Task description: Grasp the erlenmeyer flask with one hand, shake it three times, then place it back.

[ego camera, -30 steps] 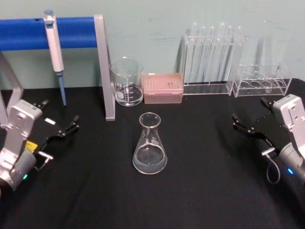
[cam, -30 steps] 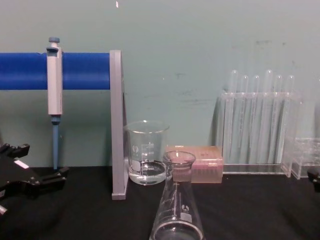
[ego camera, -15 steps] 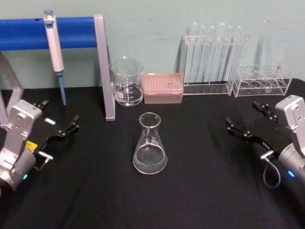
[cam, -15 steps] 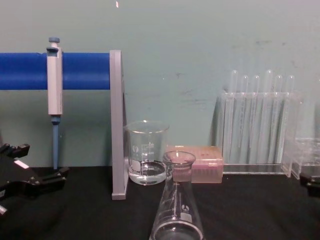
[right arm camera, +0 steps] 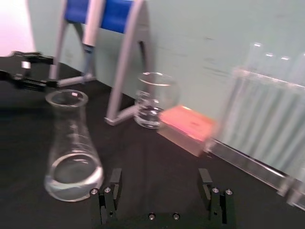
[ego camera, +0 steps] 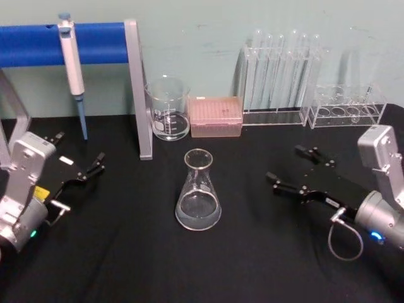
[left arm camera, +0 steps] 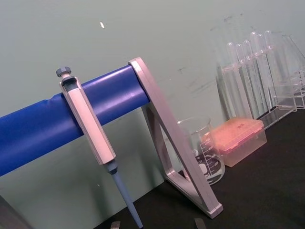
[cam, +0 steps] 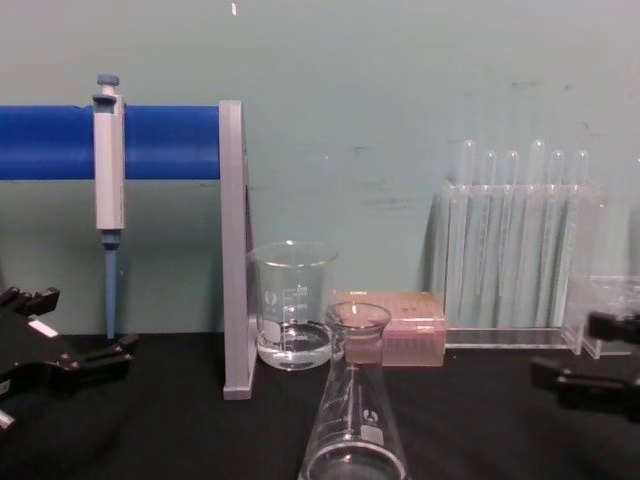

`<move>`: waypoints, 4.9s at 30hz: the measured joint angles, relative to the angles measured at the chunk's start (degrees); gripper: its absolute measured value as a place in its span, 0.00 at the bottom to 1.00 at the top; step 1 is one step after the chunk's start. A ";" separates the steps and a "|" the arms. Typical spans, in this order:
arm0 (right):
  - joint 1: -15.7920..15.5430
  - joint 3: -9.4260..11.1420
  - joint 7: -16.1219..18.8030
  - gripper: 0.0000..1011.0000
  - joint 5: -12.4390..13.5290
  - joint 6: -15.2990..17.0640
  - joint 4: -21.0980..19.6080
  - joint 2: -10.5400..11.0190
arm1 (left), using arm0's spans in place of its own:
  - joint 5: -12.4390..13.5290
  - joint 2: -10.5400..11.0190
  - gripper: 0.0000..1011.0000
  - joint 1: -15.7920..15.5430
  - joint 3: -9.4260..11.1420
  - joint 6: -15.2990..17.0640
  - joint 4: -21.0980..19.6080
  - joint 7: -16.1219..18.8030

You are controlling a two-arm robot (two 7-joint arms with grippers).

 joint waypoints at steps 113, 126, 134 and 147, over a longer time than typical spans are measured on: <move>14.77 -7.84 14.12 0.46 -6.27 -1.18 17.20 -17.59 | 0.00 0.00 0.99 0.00 0.00 0.00 0.00 0.00; 14.68 -7.66 14.17 0.45 -5.98 -1.17 17.05 -17.51 | 0.00 0.00 0.99 0.00 0.00 0.00 0.00 0.00; 14.07 -6.62 12.83 0.45 -5.35 0.23 13.83 -16.72 | 0.00 0.00 0.99 0.00 0.00 0.00 0.00 0.00; 12.56 -4.26 9.05 0.45 -4.31 5.21 4.45 -14.04 | 0.00 0.00 0.99 0.00 0.00 0.00 0.00 0.00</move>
